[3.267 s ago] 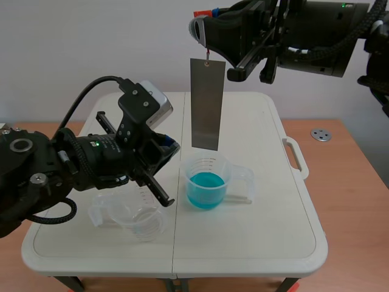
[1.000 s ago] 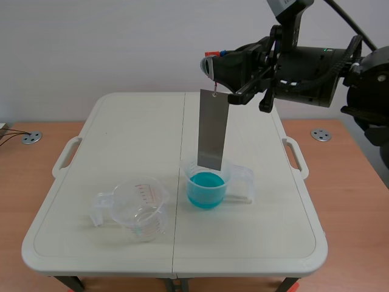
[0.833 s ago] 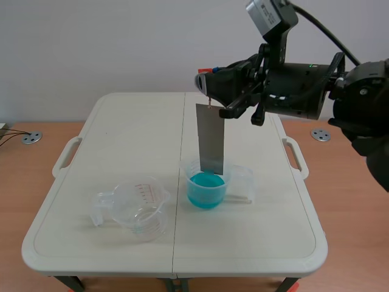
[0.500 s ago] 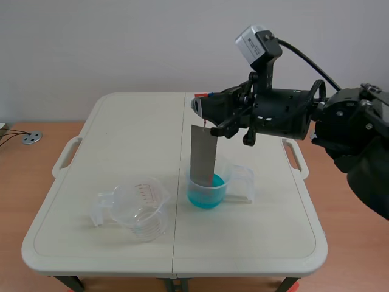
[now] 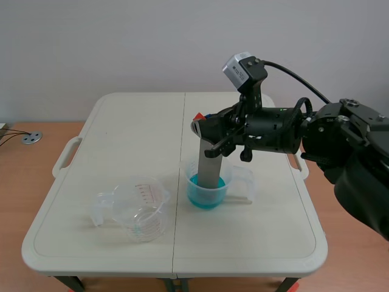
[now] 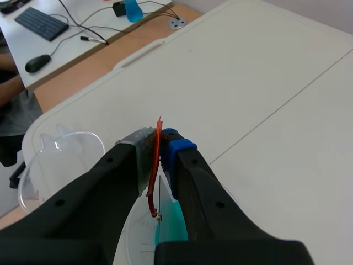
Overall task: Hold the metal plate by the orange handle, dip it into the blue solution, take it out and point at it, then put the plate back in the beaker on the left.
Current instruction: 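Lower the plate into the blue solution, then hold the plate still in the solution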
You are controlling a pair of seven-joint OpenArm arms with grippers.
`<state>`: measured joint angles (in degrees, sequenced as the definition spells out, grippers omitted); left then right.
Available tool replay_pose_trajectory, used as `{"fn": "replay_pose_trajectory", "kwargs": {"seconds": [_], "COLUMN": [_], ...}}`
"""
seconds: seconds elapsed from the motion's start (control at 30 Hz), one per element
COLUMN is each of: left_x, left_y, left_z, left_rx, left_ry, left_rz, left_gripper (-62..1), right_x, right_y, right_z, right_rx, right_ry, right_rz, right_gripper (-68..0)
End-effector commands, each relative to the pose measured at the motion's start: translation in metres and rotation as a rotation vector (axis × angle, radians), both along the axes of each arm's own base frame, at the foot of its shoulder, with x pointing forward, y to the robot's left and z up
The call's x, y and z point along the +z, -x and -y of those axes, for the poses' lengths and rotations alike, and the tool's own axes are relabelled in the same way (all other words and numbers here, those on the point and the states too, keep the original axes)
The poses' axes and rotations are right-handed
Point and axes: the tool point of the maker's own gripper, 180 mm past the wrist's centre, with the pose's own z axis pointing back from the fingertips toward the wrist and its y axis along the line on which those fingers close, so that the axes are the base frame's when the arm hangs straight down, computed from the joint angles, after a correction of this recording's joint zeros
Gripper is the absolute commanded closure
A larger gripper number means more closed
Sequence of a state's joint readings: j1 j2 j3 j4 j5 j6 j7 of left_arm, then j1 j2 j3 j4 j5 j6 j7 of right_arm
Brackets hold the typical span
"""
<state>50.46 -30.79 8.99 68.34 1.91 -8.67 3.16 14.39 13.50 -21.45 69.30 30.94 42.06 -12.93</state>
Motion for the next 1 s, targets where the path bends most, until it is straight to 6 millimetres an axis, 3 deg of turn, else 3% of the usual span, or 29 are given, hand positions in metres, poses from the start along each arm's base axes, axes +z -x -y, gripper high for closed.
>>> {"fn": "replay_pose_trajectory", "kwargs": {"seconds": [0.0, 0.97], "left_x": [0.0015, 0.0], "left_y": [-0.0049, -0.0091], "left_z": [0.0021, -0.0003], "left_rx": [-0.003, -0.003], "left_ry": [0.008, -0.005], "left_rz": [0.013, 0.011], "left_gripper": [-3.0, -3.0], "right_x": [0.008, 0.0074], "right_y": [-0.0031, -0.0034], "right_z": [-0.0006, -0.0003], "right_rx": [0.014, 0.015], "right_ry": [0.002, 0.01], "right_rz": [0.027, 0.031], "right_gripper": [-1.3, -1.3]}}
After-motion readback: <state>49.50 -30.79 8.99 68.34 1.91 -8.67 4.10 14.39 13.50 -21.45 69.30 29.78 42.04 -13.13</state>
